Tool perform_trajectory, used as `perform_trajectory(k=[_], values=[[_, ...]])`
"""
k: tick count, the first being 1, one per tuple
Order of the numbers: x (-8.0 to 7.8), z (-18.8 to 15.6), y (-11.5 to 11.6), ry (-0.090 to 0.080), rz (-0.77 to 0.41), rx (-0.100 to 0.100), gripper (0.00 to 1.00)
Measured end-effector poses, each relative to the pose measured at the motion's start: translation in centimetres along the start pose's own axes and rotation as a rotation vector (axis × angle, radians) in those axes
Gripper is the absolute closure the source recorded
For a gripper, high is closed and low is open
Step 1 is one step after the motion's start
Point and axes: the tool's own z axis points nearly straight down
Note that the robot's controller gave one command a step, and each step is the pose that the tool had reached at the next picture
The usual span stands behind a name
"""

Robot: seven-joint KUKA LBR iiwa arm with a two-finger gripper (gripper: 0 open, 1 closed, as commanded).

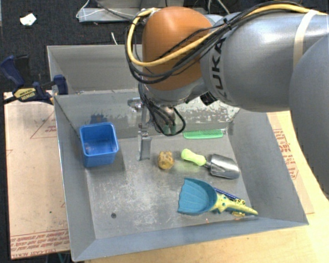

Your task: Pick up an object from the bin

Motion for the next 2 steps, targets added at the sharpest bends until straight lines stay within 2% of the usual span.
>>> perform_trajectory(k=[1,2], values=[[0.4,0.5,-1.7,0.002,0.041,-0.001,0.0],[0.0,1.1,1.2,-0.002,0.067,-0.002,0.0]])
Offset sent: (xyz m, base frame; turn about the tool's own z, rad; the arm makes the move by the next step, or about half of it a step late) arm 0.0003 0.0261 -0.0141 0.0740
